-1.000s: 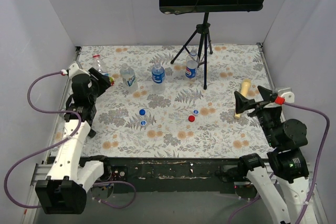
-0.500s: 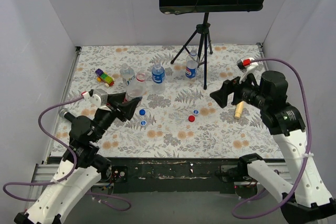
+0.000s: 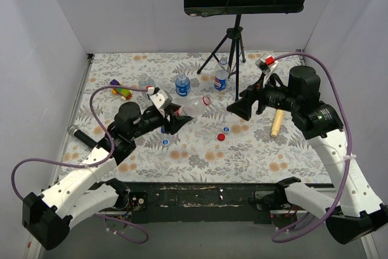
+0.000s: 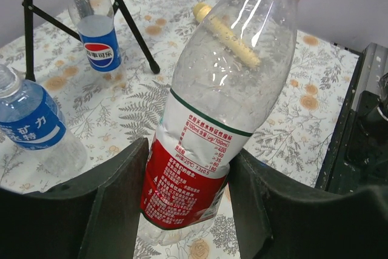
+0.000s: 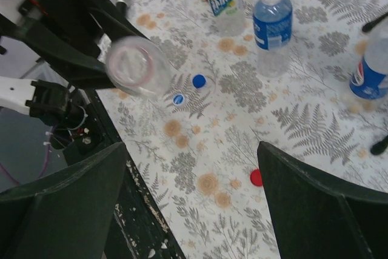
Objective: Screw on the bottle caps
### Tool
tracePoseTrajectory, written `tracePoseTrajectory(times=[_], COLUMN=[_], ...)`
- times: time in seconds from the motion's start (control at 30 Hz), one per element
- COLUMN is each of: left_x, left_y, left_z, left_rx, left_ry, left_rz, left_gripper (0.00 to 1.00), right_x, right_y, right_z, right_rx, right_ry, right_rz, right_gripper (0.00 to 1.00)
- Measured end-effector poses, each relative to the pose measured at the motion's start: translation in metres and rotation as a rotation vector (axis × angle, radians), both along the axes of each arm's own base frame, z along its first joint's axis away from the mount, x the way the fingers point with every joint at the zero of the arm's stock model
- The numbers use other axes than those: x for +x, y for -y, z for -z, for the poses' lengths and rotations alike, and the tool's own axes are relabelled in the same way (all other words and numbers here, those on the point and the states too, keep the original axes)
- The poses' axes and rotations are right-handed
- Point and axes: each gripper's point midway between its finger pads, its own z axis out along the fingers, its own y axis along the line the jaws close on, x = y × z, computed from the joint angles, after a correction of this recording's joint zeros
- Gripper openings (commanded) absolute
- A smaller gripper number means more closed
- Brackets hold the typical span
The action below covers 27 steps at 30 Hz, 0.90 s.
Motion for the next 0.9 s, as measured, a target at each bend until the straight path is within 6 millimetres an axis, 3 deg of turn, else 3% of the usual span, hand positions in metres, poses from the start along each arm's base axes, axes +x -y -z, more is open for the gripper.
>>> tracePoseTrajectory(times=[0.17,0.33,0.5,0.8,0.9], left_x=[0.002,-0.004,-0.008,-0.007,-0.007], left_y=[0.008,0.004,0.001,0.001,0.001], left_z=[0.013,0.020,0.020,0.014,0.014], left_rx=[0.027,0.005,-0.019,-0.041,-0.042], left_ry=[-0.016,0.004,0.016,0.035,0.033], left_rz=[0.026,0.024,0.016,0.005,0.003], left_gripper=[0.43,0.43,0.43,0.43,0.43], right_x=[-0.007,-0.010,-0.002,-0.006,-0.007], right_y=[-0.034,-0.070,-0.086,-0.098,-0.100], right_z=[-0.012,-0.001,0.013,-0.001,-0.003], right_rx=[0.066,0.071,0.062,0.122,0.129], right_ry=[0.006,-0.067,-0.145,-0.169,-0.178], right_rz=[-0.095,-0.121,-0.055,-0.022,-0.022], right_gripper=[0.98,0.97,0.80,0.58,0.42])
